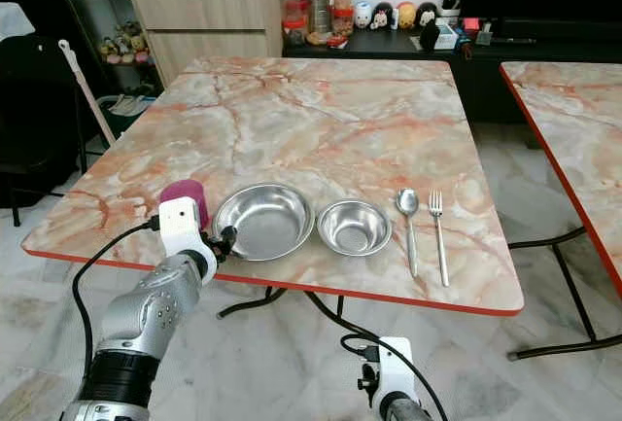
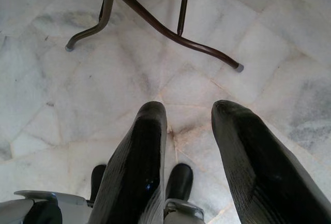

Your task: Setting the table

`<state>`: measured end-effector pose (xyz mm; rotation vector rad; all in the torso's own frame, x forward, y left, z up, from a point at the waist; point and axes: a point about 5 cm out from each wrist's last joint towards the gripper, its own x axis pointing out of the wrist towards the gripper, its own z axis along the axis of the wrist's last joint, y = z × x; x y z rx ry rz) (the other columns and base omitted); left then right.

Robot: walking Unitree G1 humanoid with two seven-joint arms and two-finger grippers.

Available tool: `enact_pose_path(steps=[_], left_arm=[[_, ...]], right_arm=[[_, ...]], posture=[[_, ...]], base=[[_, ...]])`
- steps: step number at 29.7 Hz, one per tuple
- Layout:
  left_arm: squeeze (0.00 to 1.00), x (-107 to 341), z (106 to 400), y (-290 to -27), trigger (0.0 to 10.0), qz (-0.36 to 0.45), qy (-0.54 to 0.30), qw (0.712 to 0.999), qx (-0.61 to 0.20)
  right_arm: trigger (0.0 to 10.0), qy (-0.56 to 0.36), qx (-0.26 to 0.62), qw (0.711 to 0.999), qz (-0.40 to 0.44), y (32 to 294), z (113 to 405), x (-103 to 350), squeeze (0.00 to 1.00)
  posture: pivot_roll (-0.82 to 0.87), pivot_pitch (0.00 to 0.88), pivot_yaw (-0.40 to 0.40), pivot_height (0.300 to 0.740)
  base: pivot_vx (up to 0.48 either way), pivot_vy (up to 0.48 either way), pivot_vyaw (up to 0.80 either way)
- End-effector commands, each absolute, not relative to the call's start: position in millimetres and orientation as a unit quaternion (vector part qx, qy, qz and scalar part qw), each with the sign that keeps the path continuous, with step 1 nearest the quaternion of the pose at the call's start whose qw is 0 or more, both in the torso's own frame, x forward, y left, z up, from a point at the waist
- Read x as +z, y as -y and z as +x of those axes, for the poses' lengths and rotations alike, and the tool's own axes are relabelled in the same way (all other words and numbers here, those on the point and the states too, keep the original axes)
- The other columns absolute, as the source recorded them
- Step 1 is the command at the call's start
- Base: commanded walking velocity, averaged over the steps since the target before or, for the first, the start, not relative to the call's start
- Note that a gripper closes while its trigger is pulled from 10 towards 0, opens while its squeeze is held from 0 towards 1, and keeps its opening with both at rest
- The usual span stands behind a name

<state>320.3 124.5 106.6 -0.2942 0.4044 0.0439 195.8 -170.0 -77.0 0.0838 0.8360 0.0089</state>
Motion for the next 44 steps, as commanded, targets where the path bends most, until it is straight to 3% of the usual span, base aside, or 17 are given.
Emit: enact_pose_path(steps=[1, 7, 41, 43, 44], left_arm=[[0.00, 112.8, 323.8, -126.7, 10.0, -0.139, -0.194, 0.971, 0.029], [0.00, 107.7, 321.8, -118.5, 10.0, -0.153, -0.216, 0.964, -0.003], [0.00, 104.0, 328.1, -108.8, 9.9, -0.190, -0.236, 0.953, 0.015], [0.00, 104.3, 329.0, -109.0, 0.0, -0.191, -0.235, 0.953, 0.017], [0.00, 104.3, 329.3, -109.1, 0.0, -0.191, -0.235, 0.953, 0.018]], right_arm=[[10.0, -0.403, 0.004, 0.914, 0.046, 167.4, 198.0, -76.0, 0.00], [10.0, -0.403, 0.006, 0.914, 0.047, 166.1, 198.1, -76.0, 0.00], [10.0, -0.404, -0.002, 0.913, 0.054, 166.2, 195.7, -77.3, 0.00], [10.0, -0.404, -0.003, 0.913, 0.055, 166.5, 195.4, -77.4, 0.00], [10.0, -0.405, -0.003, 0.913, 0.055, 166.6, 195.3, -77.4, 0.00]], posture=[[0.07, 0.000, 0.045, 0.740], [0.07, 0.000, 0.047, 0.740], [0.06, 0.000, 0.054, 0.740], [0.06, 0.000, 0.054, 0.740], [0.06, 0.000, 0.054, 0.740]], base=[[0.000, 0.000, 0.00], [0.000, 0.000, 0.00], [0.000, 0.000, 0.00], [0.000, 0.000, 0.00], [0.000, 0.000, 0.00]])
